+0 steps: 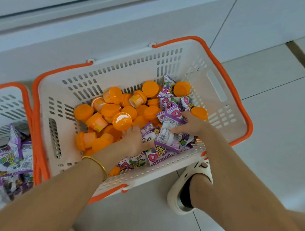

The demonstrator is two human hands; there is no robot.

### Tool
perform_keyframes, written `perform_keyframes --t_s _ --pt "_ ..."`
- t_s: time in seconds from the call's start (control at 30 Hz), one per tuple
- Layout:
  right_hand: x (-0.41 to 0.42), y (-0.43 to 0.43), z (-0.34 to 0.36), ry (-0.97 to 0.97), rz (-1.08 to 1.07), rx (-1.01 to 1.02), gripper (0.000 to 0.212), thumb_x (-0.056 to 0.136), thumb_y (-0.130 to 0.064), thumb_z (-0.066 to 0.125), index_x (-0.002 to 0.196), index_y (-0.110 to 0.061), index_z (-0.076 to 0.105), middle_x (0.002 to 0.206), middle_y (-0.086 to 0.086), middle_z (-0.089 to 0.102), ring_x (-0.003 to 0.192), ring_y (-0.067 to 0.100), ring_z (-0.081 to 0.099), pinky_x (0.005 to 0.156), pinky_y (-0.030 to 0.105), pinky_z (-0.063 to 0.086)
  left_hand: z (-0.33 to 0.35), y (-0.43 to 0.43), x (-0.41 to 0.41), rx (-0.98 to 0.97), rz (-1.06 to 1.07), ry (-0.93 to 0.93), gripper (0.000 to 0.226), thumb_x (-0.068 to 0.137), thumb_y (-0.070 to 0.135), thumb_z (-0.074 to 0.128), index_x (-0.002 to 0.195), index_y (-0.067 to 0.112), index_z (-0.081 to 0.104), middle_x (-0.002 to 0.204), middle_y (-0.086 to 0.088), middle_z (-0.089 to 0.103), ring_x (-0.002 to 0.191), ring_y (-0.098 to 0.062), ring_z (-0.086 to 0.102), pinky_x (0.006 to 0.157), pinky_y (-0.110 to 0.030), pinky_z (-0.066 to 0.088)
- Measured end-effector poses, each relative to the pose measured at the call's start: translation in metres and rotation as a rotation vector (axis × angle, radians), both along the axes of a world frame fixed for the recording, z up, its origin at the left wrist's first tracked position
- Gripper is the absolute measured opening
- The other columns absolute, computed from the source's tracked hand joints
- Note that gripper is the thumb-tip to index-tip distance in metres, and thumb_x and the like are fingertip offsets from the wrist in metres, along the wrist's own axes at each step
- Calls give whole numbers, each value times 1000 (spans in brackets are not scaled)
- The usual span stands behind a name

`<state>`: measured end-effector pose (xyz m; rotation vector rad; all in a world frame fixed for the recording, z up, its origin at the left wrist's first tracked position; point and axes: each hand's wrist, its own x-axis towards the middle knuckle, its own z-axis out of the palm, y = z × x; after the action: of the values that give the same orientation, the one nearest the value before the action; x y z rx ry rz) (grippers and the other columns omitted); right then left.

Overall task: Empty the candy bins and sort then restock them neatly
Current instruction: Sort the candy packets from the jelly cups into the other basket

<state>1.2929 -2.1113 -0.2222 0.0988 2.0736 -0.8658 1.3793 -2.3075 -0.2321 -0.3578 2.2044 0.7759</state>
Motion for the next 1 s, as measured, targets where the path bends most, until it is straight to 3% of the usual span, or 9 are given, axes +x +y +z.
perform_keyframes --t_s 0.17,0.3,0.4,0.47,0.57,0.63,0.77,0.87,1.0 --pt "2 -10 -8 62 8 64 97 76 -34 78 150 -17 19 155 7 26 140 32 28 114 51 23 -7 -10 3 104 107 -15 85 78 52 69 141 16 24 147 -9 30 132 -29 34 106 -49 39" --pt "0 -7 -8 22 -108 32 89 74 -20 81 144 -10 28 145 11 36 122 29 45 98 42 42 -5 -10 1 193 99 -49 65 75 47 74 125 15 46 128 -4 56 115 -22 54 97 -43 49" --pt "0 0 -8 28 -186 -24 89 73 -11 81 144 -9 27 144 12 35 121 28 44 93 38 42 -3 -10 2 200 53 -75 76 58 71 72 114 21 57 115 -1 66 107 -22 62 92 -44 52" --pt "-1 -2 -9 16 -180 -47 98 72 -18 82 148 -12 21 150 9 29 134 28 36 104 39 35 3 -6 3 108 -39 -83 87 59 83 60 118 20 54 122 -1 58 115 -24 54 96 -41 48" --pt "1 -9 -13 9 -14 122 119 62 -57 80 152 -26 7 157 10 16 142 34 20 114 52 24 10 -3 3 -149 -166 -70 70 84 65 52 133 16 41 134 -9 41 126 -27 37 99 -38 40" --pt "4 -14 -15 33 96 266 120 64 -71 68 152 -28 -1 157 14 10 143 39 14 114 56 19 13 -2 3 -146 -166 -101 69 87 62 49 137 15 38 139 -11 40 129 -28 35 103 -40 39" --pt "7 -20 -12 20 67 260 119 69 -69 66 151 -26 -8 159 14 0 144 39 10 115 56 20 8 -8 5 -74 -86 -231 80 87 64 47 147 16 22 152 -11 29 137 -33 32 108 -45 37" --pt "3 -21 -12 -11 41 166 121 67 -68 68 151 -27 -10 160 10 1 145 35 12 115 54 21 9 -11 8 31 49 -289 86 85 63 51 150 28 6 160 -9 2 138 -33 33 107 -48 38" --pt "0 -20 -10 -65 36 81 119 68 -62 71 151 -28 -6 161 3 3 145 31 13 116 50 21 13 -10 6 214 287 -346 87 79 50 68 144 45 10 159 -10 -3 141 -41 19 89 -58 49"
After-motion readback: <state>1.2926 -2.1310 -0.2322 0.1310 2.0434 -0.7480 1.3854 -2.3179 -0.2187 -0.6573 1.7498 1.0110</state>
